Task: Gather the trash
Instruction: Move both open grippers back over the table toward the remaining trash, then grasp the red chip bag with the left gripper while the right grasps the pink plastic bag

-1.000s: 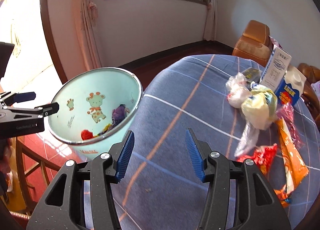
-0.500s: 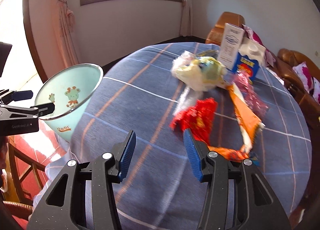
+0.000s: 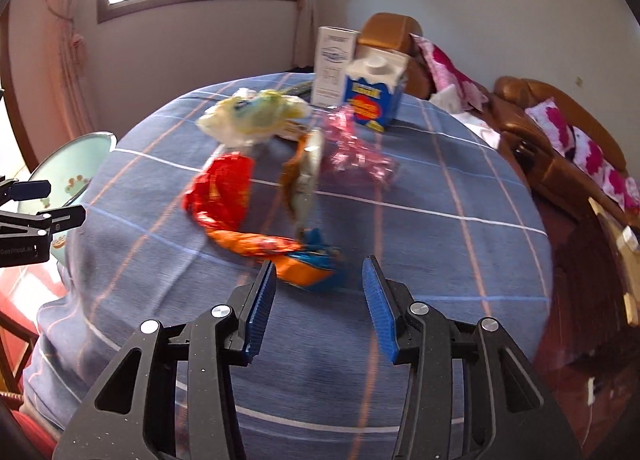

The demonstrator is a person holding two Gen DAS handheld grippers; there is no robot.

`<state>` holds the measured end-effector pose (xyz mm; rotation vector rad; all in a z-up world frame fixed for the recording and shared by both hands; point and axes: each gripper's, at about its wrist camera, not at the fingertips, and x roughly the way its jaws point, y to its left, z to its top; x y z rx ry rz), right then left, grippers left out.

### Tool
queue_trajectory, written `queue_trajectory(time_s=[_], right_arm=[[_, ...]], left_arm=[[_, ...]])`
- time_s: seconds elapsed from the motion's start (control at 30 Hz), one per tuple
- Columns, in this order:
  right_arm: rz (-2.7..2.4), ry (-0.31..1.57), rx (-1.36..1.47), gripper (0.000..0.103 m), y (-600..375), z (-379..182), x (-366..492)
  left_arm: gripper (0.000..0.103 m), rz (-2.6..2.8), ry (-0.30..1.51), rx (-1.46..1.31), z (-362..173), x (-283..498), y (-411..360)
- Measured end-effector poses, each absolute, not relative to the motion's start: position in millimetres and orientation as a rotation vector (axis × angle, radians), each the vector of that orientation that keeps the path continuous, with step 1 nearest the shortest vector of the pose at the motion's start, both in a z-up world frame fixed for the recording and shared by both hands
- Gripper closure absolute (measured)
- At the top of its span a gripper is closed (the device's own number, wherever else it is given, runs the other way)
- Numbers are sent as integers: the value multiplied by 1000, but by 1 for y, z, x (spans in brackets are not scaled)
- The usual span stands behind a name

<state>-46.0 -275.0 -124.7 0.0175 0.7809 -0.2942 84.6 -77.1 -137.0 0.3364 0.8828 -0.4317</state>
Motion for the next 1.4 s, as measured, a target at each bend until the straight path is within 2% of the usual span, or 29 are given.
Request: queue_trajectory(time_s=[0.33, 0.6, 0.73, 0.77, 0.83, 0.97, 1.4], right_arm=[[-369, 762, 36, 60, -320, -121, -63], [-405, 763, 77, 60, -346, -126, -76], [-422, 766, 91, 60, -358, -129, -79], [-427, 765, 96, 60, -361, -129, -79], [-434, 764, 107, 60, -367, -128, -77], [-430, 759, 136, 61, -377, -124, -67], [-308, 723, 128, 62, -371, -103, 21]], left_arm=[[36, -575, 882, 341, -126, 87, -160], [41, -578, 1002, 288, -146, 99, -206], [41, -570, 1001, 306, -152, 99, -219], [49, -571, 997, 315, -153, 99, -221], [60, -572, 998, 322, -157, 100, -222], [73, -597, 976, 321, -156, 103, -214], [74, -548, 851, 291, -105, 102, -129]])
